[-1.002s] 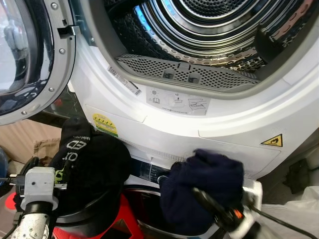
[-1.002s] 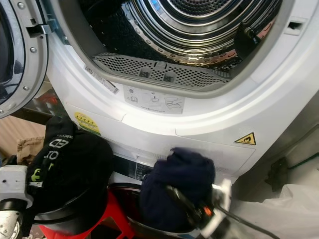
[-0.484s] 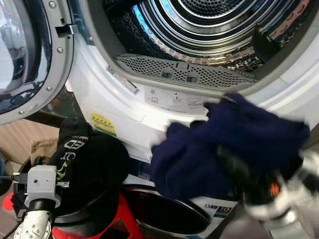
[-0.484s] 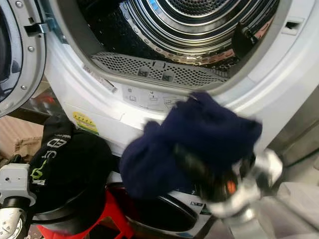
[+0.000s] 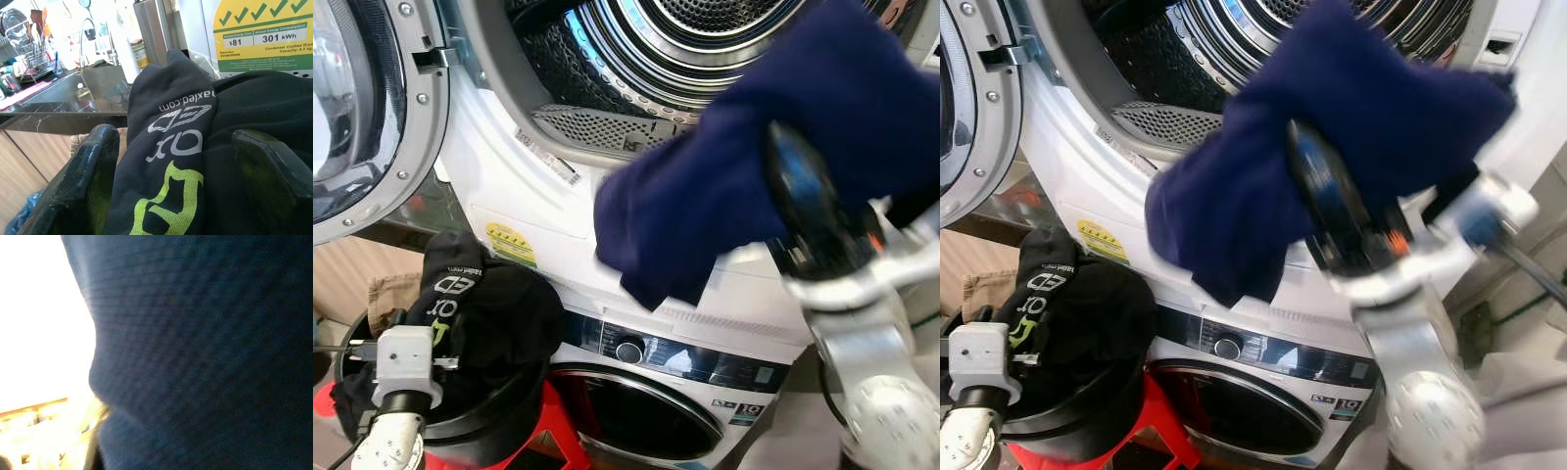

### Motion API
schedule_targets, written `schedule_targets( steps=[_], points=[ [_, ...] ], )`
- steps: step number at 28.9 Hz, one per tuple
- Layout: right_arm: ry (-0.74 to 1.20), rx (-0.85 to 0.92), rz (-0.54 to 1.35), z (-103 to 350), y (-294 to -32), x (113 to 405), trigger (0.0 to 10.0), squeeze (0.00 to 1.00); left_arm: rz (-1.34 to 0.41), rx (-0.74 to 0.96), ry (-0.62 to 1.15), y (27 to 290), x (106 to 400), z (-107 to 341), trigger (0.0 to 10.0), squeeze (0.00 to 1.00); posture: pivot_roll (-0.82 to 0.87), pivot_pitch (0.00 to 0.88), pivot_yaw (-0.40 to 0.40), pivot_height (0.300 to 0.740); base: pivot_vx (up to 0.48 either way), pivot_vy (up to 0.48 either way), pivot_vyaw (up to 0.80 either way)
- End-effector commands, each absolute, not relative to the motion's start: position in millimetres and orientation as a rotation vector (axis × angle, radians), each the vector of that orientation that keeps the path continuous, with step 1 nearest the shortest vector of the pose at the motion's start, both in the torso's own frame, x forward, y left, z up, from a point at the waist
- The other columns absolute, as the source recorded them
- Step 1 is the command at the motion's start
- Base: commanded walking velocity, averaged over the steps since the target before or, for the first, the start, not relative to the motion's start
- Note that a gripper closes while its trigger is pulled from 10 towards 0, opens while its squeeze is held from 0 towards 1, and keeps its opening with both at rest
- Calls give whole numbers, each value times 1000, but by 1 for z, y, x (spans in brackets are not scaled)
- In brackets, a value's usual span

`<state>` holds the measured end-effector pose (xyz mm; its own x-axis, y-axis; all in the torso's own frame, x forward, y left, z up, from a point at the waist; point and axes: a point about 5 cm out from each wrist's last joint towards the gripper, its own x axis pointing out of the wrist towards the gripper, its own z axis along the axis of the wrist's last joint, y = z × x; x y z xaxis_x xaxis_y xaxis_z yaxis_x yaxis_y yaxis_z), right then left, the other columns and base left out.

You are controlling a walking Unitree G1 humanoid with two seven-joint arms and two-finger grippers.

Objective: Clothes washing

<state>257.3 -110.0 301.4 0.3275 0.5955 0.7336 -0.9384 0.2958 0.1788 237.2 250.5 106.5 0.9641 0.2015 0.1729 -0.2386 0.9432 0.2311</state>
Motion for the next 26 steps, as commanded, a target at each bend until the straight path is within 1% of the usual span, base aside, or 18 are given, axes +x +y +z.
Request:
schedule_targets(
  steps=[1, 2, 3, 5, 6, 9, 10, 11, 15, 16, 17, 18, 21, 23, 26],
  points=[
    [-587, 662, 1093, 302, -97, 269, 0, 0, 223, 246, -135, 251, 237, 103, 10000, 0, 8, 78, 8, 740, 0, 0, 0],
    [-591, 651, 1072, 307, -83, 282, 0, 0, 218, 246, -136, 250, 239, 103, 10000, 0, 11, 73, 10, 740, 0, 0, 0],
    [-591, 651, 1072, 307, -83, 282, 0, 0, 218, 246, -136, 250, 239, 103, 10000, 0, 11, 73, 10, 740, 0, 0, 0],
    [-593, 660, 1060, 315, -72, 293, 0, 0, 219, 245, -138, 250, 239, 103, 10000, 0, 19, 66, 10, 740, 0, 0, 0],
    [-626, 678, 1062, 328, -64, 301, 0, 0, 220, 242, -140, 250, 239, 103, 10000, 0, 21, 64, 8, 740, 0, 0, 0],
    [-681, 678, 1061, 350, -53, 310, 0, 0, 220, 241, -142, 250, 240, 103, 10000, 0, 28, 55, 6, 740, 0, 0, 0],
    [-681, 678, 1061, 350, -53, 310, 0, 0, 220, 241, -142, 250, 240, 103, 10000, 0, 28, 55, 6, 740, 0, 0, 0],
    [-735, 708, 1063, 368, -49, 314, 0, 0, 221, 239, -144, 249, 240, 102, 10000, 0, 29, 51, 4, 740, 0, 0, 0],
    [-784, 726, 1004, 391, -46, 327, 0, 0, 220, 236, -147, 248, 241, 102, 10000, 0, 27, 46, 4, 740, 0, 0, 0],
    [-767, 721, 957, 395, -46, 335, 0, 0, 220, 235, -148, 248, 242, 102, 10000, 0, 29, 46, 3, 740, 0, 0, 0],
    [-730, 663, 837, 401, -44, 352, 0, 0, 220, 234, -148, 248, 242, 102, 10000, 0, 26, 47, 3, 740, 0, 0, 0],
    [-726, 619, 789, 404, -43, 359, 0, 0, 220, 233, -148, 248, 243, 102, 10000, 0, 26, 46, 3, 740, 0, 0, 0],
    [-599, 507, 572, 403, -45, 384, 0, 0, 220, 232, -148, 247, 243, 101, 10000, 0, 26, 46, 2, 740, 0, 0, 0],
    [-589, 508, 559, 403, -45, 387, 0, 0, 220, 233, -148, 247, 243, 101, 10000, 0, 26, 46, 2, 740, 0, 0, 0],
    [-579, 456, 492, 408, -46, 393, 0, 0, 225, 230, -150, 246, 243, 101, 10000, 0, 36, 46, -2, 740, 0, 0, 0]
  ],
)
